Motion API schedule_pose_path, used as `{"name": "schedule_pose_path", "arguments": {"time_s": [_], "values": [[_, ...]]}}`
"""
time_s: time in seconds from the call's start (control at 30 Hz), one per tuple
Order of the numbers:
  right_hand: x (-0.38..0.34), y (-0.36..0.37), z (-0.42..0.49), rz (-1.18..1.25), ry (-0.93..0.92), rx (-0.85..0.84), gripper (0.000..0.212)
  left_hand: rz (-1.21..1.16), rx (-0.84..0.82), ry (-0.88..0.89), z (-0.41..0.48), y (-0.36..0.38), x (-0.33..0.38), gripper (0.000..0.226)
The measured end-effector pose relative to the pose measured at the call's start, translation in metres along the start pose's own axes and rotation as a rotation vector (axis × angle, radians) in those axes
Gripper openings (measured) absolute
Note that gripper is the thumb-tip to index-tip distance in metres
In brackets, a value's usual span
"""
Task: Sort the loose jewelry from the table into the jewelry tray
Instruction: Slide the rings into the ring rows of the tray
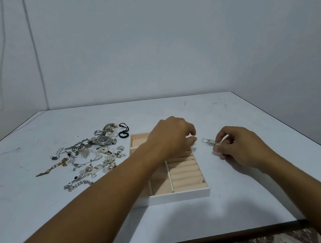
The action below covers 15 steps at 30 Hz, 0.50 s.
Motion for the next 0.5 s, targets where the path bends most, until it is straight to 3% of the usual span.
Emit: {"name": "schedule_pose_path", "arguments": {"time_s": [0.23, 0.5], "values": [[0.008, -0.02, -0.008, 0.201, 0.071, 0.019, 0.009, 0.098, -0.105, 0.11, 0.044, 0.036, 0.035, 0.027], [0.02, -0.032, -0.012, 0.245, 0.11, 0.039, 0.01, 0.16, -0.068, 0.068, 0.056, 0.058, 0.034, 0.017]]}}
Point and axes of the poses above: each hand's wrist, its own z-axis towards the middle knuckle, its own y-axis out of the palm, x = y × z, the point moved 3 cm from there along z, towards the middle knuckle, and after that the axes turned 3 degrees about x, right-handed, at the moved point
